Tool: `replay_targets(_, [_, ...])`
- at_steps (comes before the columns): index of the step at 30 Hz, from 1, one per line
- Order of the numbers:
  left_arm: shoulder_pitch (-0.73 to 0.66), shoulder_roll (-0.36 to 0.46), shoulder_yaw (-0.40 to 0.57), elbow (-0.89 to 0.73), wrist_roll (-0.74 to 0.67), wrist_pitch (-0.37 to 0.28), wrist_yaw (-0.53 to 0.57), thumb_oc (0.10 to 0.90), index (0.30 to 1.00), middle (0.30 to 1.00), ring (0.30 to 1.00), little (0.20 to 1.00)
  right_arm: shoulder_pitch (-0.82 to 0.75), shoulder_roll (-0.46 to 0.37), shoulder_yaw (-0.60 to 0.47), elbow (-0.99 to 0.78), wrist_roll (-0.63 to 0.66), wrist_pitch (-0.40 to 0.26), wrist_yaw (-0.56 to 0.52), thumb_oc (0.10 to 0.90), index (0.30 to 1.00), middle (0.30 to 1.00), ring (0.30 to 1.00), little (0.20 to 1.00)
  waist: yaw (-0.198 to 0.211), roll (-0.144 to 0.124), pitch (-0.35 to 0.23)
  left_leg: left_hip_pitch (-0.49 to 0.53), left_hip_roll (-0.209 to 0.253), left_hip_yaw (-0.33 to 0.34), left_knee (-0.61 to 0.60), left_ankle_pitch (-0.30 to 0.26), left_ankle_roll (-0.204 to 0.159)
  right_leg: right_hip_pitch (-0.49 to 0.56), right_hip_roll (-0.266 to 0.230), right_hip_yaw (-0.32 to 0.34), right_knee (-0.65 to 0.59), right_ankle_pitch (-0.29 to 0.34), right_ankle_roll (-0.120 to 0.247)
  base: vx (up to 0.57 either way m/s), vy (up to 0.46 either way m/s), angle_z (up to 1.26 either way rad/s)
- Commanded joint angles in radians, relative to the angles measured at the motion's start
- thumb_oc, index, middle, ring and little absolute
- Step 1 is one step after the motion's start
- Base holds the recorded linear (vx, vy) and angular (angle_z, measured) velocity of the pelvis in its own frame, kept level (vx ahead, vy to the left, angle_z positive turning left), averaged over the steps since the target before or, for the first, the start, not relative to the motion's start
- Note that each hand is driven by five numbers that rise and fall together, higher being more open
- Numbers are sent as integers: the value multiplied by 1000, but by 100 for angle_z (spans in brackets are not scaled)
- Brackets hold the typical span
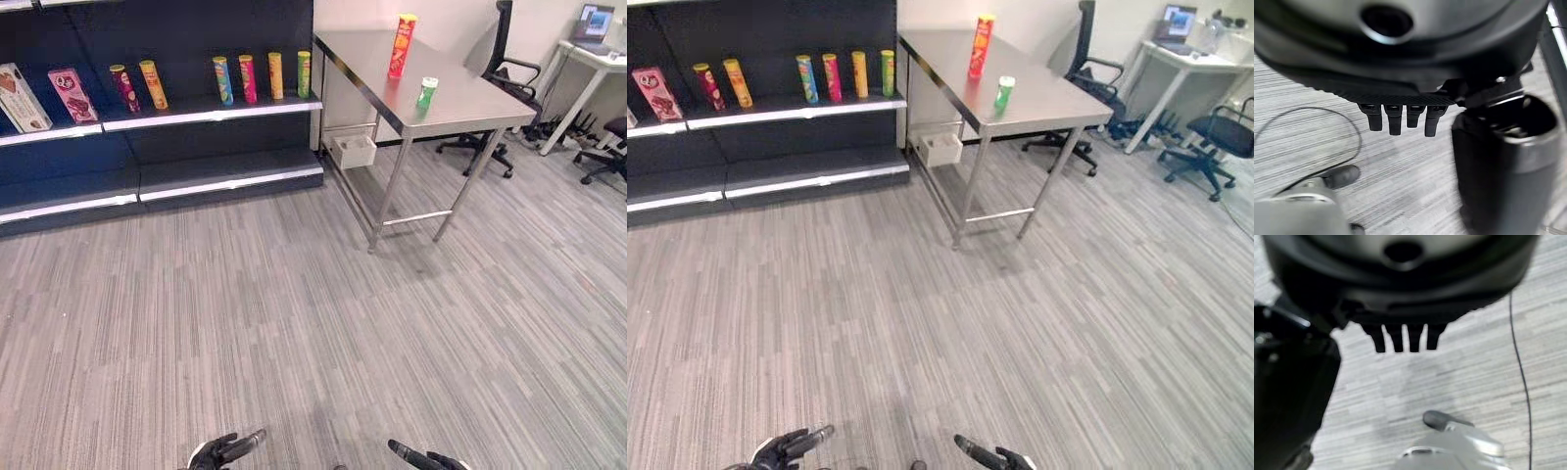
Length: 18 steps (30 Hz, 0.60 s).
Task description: Put the goods on the table back onto the shelves and tidy them up.
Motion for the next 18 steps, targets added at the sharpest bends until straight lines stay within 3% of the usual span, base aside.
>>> replay_targets(1, [-41, 25, 0, -19, -16, -50, -8, 800, 900, 900, 900, 900, -35, -67, 21, -32, -10, -30, -12, 800, 900, 900, 900, 900, -13, -20, 7, 7, 66, -25, -60, 23, -94, 42, -75, 13, -63, 7, 143, 0, 0, 0])
replay_targets(18, [-60, 16, 4, 12, -20, -47, 17, 800, 900, 900, 900, 900, -35, -63, 34, -2, -12, -23, -14, 800, 900, 900, 900, 900, -13, -15, 8, 25, 68, -33, -59, 20, -95, 57, -62, 20, -63, -9, 131, 12, -13, 0])
